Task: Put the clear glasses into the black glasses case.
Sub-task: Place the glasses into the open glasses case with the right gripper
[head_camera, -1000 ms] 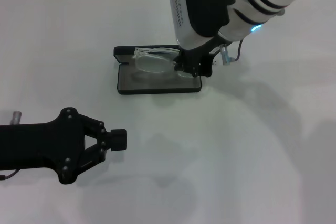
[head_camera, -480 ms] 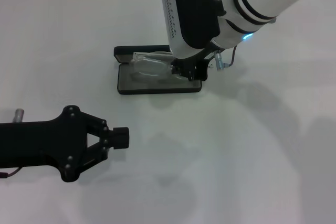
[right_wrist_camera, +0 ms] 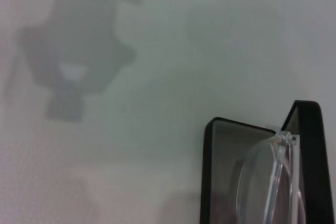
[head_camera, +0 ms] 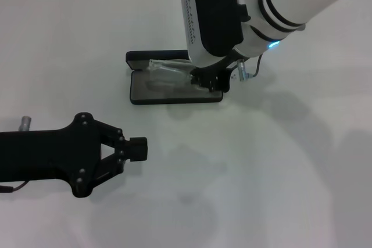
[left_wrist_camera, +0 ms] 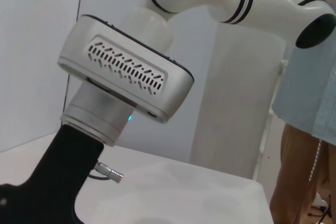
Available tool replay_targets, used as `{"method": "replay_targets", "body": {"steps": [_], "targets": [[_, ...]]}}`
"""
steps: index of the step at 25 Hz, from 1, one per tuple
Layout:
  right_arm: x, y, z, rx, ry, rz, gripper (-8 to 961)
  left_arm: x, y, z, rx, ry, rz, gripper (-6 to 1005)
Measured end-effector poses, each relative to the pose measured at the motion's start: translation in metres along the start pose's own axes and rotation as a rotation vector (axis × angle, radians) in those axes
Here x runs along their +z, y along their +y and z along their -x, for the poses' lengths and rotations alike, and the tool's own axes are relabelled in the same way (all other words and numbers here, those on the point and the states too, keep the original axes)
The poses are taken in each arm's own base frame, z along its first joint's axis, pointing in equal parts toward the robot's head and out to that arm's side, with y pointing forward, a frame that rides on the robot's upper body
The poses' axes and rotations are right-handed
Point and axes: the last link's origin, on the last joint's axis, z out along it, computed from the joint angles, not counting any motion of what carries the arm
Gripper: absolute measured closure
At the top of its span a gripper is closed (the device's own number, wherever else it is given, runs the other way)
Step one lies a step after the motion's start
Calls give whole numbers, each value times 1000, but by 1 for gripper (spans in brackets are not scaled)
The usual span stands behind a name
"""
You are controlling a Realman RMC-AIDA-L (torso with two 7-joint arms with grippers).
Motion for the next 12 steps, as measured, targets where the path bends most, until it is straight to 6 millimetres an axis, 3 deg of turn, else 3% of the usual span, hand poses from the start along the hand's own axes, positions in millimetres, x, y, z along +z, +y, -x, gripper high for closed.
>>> {"method": "replay_targets", "body": {"steps": [12], "targets": [[1,0,2,11,-14,-4,901,0,0,0,1,0,-1,942]]}}
